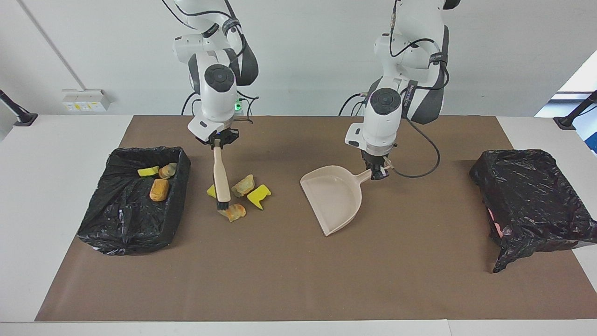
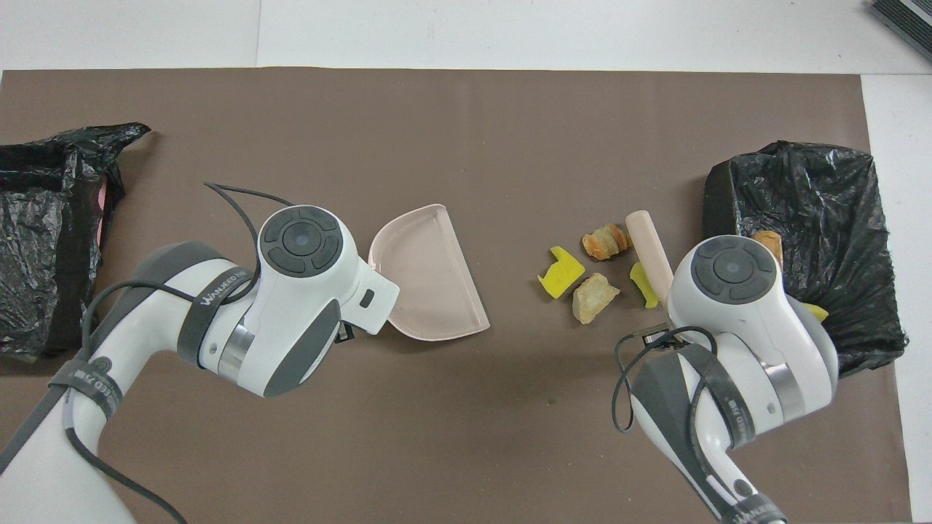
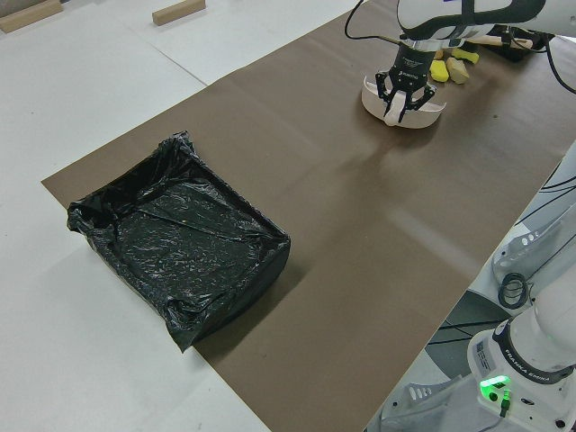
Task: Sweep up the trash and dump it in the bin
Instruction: 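Sweep the remaining chunks toward the dustpan with the right gripper's brush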
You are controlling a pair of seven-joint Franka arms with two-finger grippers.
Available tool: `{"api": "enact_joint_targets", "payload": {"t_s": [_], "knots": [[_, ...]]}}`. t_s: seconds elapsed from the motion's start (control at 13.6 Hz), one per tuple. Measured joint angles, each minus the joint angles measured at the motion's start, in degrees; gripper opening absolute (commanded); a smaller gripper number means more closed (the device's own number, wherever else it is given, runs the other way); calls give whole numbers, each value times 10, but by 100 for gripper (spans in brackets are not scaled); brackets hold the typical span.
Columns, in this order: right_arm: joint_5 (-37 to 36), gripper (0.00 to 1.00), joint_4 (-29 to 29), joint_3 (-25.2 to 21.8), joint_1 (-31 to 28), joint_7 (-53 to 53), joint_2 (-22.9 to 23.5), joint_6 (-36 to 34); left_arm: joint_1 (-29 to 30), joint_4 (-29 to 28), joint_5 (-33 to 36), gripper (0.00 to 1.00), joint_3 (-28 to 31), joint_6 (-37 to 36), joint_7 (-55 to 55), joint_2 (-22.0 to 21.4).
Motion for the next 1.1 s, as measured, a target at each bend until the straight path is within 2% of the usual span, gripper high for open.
{"api": "enact_joint_targets", "payload": {"t_s": [0.15,0.66,1.1], "knots": [[17,0,2,6,4,-2,6,6,-1,-1,0,0,0,2,0,0],[255,0,13,13,107,-5,26,38,-2,-17,0,0,2,18,0,-2],[466,0,70,13,159,-6,61,57,-2,-28,0,0,3,25,2,-7]]}}
